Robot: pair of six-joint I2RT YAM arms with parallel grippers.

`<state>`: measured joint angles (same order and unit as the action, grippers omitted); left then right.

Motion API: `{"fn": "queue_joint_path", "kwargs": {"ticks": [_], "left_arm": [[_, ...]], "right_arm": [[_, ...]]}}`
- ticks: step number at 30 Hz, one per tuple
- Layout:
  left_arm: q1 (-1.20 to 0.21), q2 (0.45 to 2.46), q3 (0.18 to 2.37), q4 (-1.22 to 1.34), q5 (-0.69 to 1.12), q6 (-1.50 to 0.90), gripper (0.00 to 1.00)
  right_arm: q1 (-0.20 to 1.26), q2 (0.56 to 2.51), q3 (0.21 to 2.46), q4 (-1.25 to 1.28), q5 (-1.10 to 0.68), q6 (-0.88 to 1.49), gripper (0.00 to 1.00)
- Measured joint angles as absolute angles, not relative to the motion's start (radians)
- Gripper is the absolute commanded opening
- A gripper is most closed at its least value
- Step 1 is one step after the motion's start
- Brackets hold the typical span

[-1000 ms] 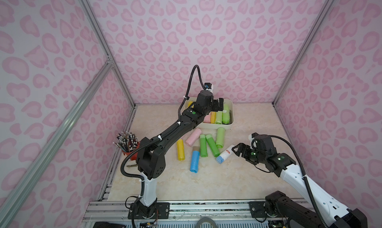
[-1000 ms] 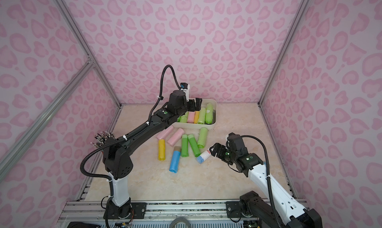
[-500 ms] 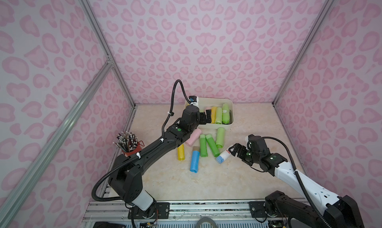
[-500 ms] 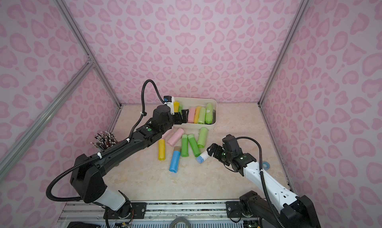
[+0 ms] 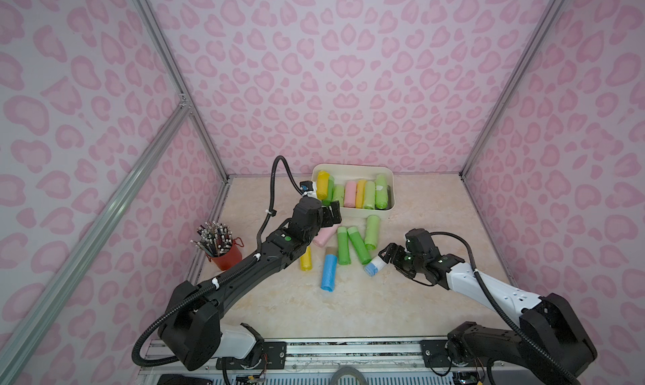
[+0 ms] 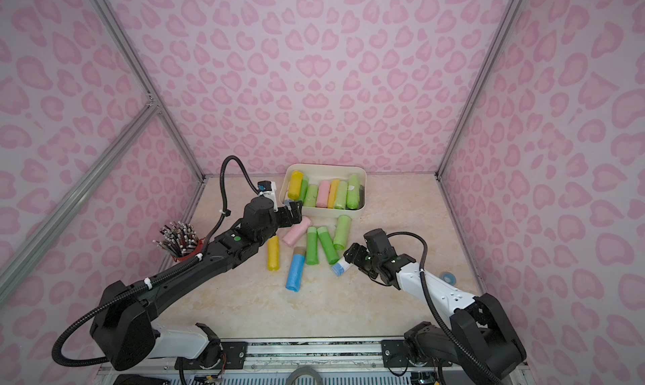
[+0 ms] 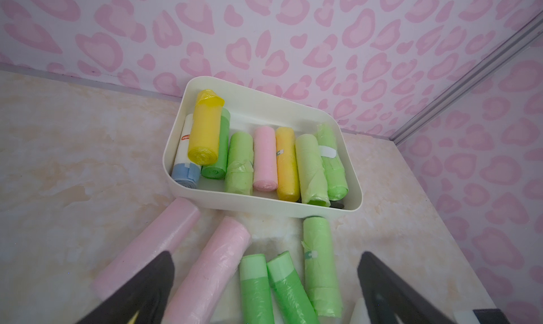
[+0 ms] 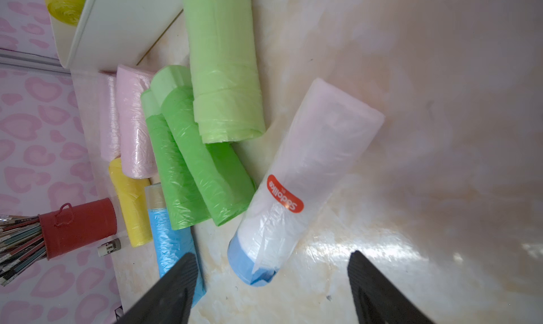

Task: Put the roll of trash bags into the storage box
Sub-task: Pick up the roll of trash bags from the center of the board.

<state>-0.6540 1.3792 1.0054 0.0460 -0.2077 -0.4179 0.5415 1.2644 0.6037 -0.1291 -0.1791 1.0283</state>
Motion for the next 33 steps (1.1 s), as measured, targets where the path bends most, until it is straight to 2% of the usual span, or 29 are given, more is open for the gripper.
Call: {"fn": "queue_joint_path", "kwargs": {"ticks": [12, 29, 30, 33], "left_arm": [[-0.625, 1.400, 1.008, 0.043, -0.189, -0.417, 1.00], [-0.603, 1.432, 1.010, 0.044, -0.136, -0.408, 1.00], [-0.602, 1.436, 1.010, 0.044, -0.133, -0.408, 1.00], [-0.601, 1.448, 1.010, 0.044, -0.130, -0.407, 1.00]], "right_arm": [[0.587, 1.420, 0.651, -0.091, -0.179, 1.036, 0.82], [0.606, 1.467, 0.685, -0.147, -0.179, 1.036, 0.82], [0.606, 1.463, 0.687, -0.155, -0.179, 1.036, 0.65], [0.609, 1.449, 0.699, -0.179, -0.054, 1.038, 0.61]]}}
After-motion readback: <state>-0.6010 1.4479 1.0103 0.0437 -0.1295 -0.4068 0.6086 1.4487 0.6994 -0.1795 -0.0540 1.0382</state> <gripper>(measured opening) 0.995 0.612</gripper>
